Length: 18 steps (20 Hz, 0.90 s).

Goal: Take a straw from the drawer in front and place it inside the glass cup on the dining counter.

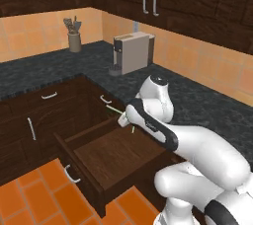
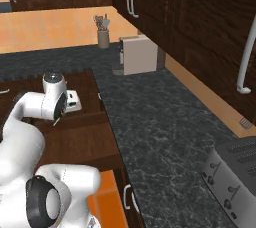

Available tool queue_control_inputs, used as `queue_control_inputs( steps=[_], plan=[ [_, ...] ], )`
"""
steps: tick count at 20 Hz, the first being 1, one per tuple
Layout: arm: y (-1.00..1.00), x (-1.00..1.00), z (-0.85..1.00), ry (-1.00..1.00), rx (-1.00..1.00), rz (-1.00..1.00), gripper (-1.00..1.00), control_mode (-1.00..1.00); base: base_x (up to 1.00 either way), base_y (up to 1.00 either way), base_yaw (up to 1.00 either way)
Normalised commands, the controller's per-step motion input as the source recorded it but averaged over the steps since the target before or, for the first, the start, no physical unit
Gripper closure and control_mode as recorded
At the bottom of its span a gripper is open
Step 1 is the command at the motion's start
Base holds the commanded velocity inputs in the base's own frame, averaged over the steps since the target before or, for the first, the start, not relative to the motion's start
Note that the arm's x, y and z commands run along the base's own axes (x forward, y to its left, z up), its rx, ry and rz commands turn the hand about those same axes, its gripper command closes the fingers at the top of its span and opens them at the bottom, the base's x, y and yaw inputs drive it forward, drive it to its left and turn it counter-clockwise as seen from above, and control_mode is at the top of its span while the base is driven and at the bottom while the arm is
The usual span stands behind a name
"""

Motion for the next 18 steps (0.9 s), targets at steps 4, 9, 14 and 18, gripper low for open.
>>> queue_control_inputs(
  steps=[4, 9, 14, 18],
  plan=[
    [-0.47, -0.65, 0.94, 0.15, -0.03, -0.12, 1.00, -1.00, 0.00, 0.00, 0.00],
    [-0.52, -0.47, 0.58, 0.25, -0.04, -0.17, 1.00, -1.00, 0.00, 0.00, 0.00],
    [-0.70, -0.48, 0.11, 0.27, -0.01, -0.18, 1.00, -1.00, 0.00, 0.00, 0.00],
    [-0.38, -0.39, 0.00, 0.15, 0.00, -0.17, 1.00, -1.00, 0.00, 0.00, 0.00]
  ],
)
